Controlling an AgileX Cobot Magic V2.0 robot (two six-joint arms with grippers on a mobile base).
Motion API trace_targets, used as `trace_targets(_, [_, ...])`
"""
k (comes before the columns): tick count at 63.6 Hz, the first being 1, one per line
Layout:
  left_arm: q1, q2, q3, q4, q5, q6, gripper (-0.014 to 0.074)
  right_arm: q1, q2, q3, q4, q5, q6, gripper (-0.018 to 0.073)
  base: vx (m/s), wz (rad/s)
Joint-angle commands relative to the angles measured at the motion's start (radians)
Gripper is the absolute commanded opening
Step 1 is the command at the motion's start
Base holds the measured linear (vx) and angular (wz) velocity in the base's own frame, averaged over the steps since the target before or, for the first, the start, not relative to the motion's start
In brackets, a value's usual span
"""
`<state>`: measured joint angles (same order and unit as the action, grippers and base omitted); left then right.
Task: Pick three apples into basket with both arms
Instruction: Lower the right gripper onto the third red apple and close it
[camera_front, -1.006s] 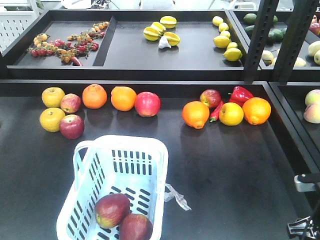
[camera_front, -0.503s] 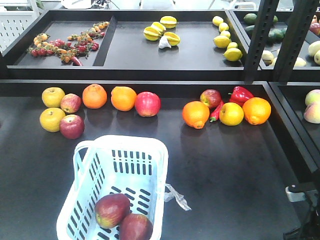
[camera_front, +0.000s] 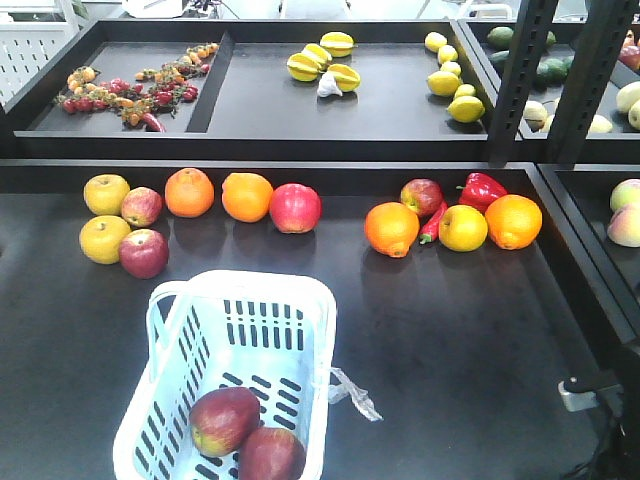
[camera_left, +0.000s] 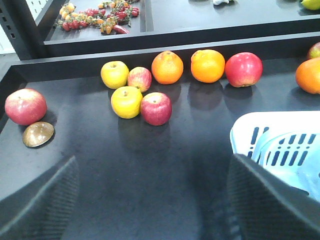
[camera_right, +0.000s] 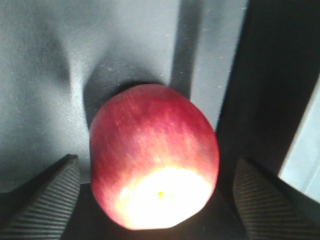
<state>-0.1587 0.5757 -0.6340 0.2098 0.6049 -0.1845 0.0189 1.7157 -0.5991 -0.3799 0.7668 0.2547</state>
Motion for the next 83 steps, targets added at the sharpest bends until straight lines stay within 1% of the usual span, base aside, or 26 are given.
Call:
trace_targets(1, [-0.001, 0.003, -0.025, 0.008, -0.061, -0.009, 0.0587, -0.008, -0.011, -0.019, -0.03, 0.011, -0.01, 0.061, 0.0, 0.0])
trace_targets(19, [-0.001, 0.003, -0.025, 0.008, -0.061, -0.009, 0.0587, -0.008, 0.048, -0.019, -0.065, 0.008, -0.009, 0.061, 0.0, 0.0])
trace_targets(43, [-0.001, 0.003, -0.025, 0.008, -0.061, -0.009, 0.0587, -0.008, 0.153, -0.019, -0.065, -0.015, -0.009, 0.0608, 0.0, 0.0])
trace_targets(51, [-0.001, 0.003, -0.025, 0.008, -0.061, -0.009, 0.0587, -0.008, 0.165, -0.019, -0.061, -0.008, -0.009, 0.0592, 0.0, 0.0])
trace_targets(58, [-0.001, 0.003, -0.025, 0.008, -0.061, -0.009, 0.0587, -0.008, 0.166, -0.019, -0.061, 0.004, -0.009, 0.0543, 0.0, 0.0])
trace_targets(75, [-0.001, 0.003, -0.025, 0.008, -0.061, -0.009, 0.0587, -0.008, 0.166, -0.05, -0.058, 0.063, -0.009, 0.0309, 0.0, 0.0])
trace_targets(78, [-0.001, 0.003, -0.025, 0.008, -0.061, -0.009, 0.0587, -0.008, 0.166, -0.064, -0.058, 0.082, -0.009, 0.0279, 0.0, 0.0])
trace_targets(83, [-0.001, 0.003, -0.025, 0.008, -0.061, -0.009, 0.0587, -0.008, 0.162, -0.093, -0.058, 0.106, -0.009, 0.0252, 0.0, 0.0])
